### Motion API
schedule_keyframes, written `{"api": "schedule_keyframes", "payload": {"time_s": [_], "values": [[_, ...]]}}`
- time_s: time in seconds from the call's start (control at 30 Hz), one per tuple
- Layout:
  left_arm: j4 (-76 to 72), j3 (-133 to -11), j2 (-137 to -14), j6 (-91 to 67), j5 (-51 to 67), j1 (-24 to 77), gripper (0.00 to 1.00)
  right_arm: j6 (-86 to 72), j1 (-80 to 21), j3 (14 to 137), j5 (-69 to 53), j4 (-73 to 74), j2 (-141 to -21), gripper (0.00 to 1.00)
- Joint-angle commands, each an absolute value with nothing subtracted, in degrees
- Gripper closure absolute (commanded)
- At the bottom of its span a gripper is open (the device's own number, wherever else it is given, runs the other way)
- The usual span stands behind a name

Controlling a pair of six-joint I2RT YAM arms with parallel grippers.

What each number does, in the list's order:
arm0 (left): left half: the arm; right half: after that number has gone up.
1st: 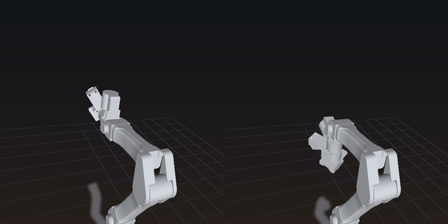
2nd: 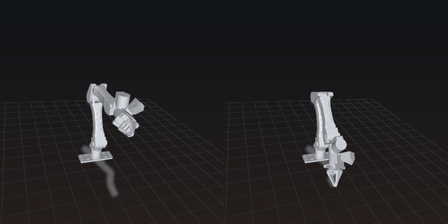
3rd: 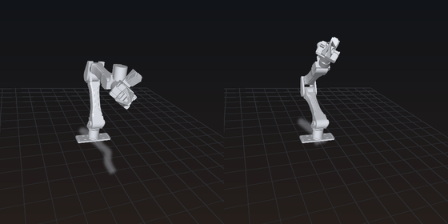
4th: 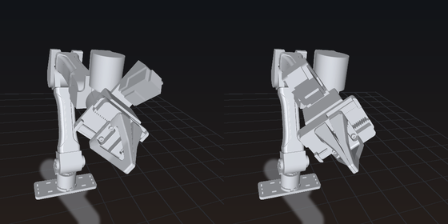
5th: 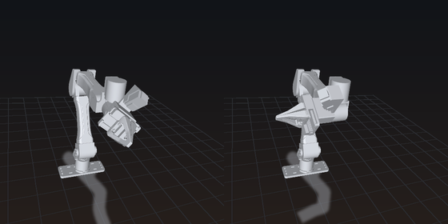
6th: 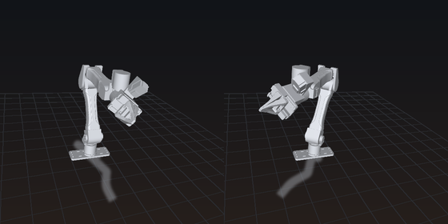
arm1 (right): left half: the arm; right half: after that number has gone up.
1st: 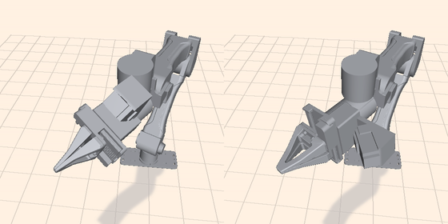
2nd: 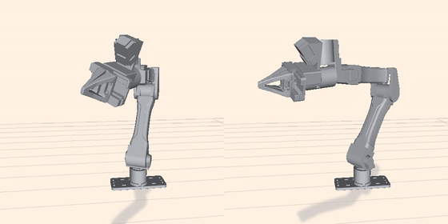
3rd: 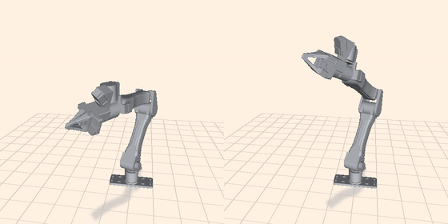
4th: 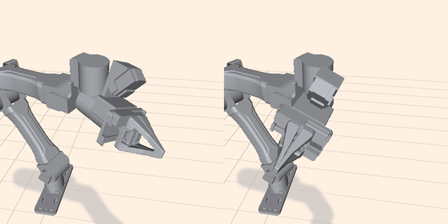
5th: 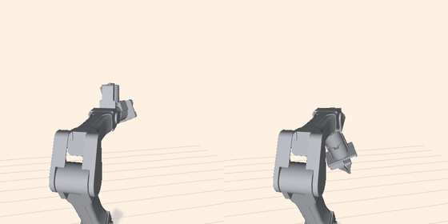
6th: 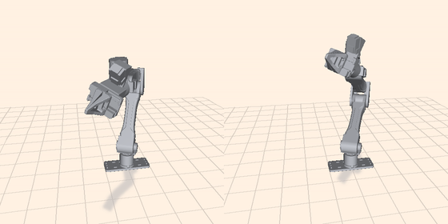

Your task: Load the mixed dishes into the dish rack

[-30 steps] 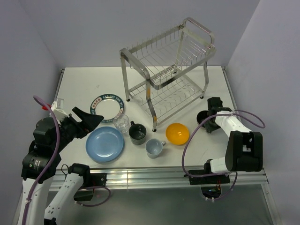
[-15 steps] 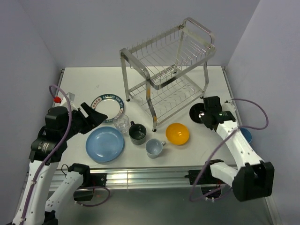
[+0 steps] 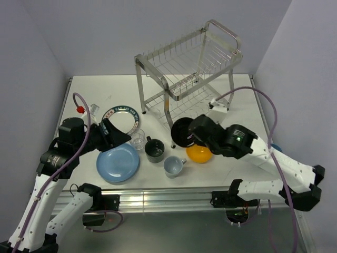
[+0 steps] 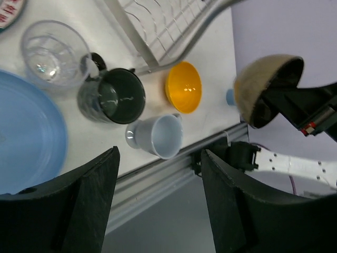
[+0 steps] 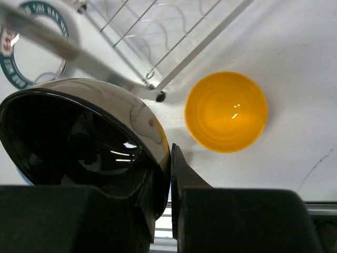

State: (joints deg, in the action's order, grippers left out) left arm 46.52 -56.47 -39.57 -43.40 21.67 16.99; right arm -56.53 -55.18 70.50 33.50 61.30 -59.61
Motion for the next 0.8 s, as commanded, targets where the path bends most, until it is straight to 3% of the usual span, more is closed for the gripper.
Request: {"api": "schedule_keyframes", "payload": {"time_s": [0.0, 0.4, 0.77], "values": [[42.6, -57.0, -38.8, -44.5, 25.1, 19.7, 0.32, -64.0, -62.5, 79.5, 43.1, 66.9, -66.7, 1.0], [44.1, -58.3, -38.9, -43.5, 25.8, 24.3, 0.31, -65.0, -72.8, 97.1, 45.5, 70.7, -88.6, 1.0], [42.5, -55.6, -42.0, -44.1, 17.6, 29.6, 0.33, -63.3, -76.5, 112.8, 45.0, 73.9, -97.3, 1.0]]}}
